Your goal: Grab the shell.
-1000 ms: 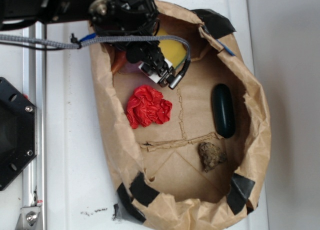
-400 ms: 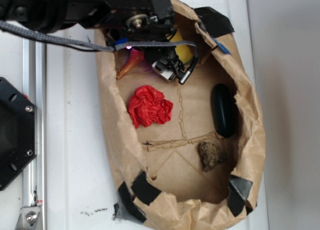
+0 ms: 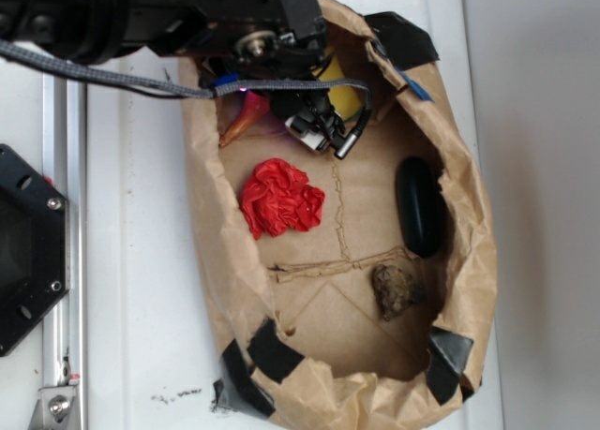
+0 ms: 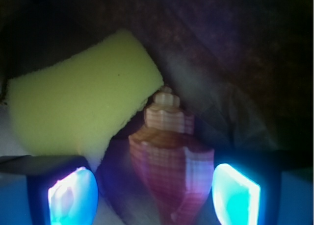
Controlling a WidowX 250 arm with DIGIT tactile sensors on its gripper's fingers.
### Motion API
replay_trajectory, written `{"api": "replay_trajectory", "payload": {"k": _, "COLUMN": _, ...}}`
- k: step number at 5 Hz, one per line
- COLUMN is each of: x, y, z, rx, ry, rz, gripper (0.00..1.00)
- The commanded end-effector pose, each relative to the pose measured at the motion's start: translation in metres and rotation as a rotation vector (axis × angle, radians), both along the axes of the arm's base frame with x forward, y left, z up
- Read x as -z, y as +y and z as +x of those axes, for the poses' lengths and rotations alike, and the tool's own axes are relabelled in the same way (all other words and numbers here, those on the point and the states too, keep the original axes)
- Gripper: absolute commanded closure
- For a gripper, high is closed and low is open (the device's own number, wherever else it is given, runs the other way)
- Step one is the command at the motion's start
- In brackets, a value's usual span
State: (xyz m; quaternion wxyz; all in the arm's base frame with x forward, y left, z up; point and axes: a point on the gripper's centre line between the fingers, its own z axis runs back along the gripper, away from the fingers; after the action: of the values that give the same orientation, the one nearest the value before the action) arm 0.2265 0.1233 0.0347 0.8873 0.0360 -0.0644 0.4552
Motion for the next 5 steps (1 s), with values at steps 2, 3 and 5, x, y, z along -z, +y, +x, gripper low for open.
{"api": "replay_trajectory", "payload": {"k": 2, "x": 0.006, "y": 0.003, "z": 0.006, "rx": 0.276, "ry": 0.048, "rz": 0.023, "gripper": 0.0}}
{"api": "replay_trajectory", "payload": {"k": 3, "x": 0.009, "y": 0.008, "z": 0.017, "rx": 0.401, "ry": 0.061, "rz": 0.015, "gripper": 0.0}}
{"api": "replay_trajectory", "payload": {"k": 5, "x": 0.008, "y": 0.01, "z": 0.016, "rx": 0.431, "ry": 0.072, "rz": 0.014, "gripper": 0.49}}
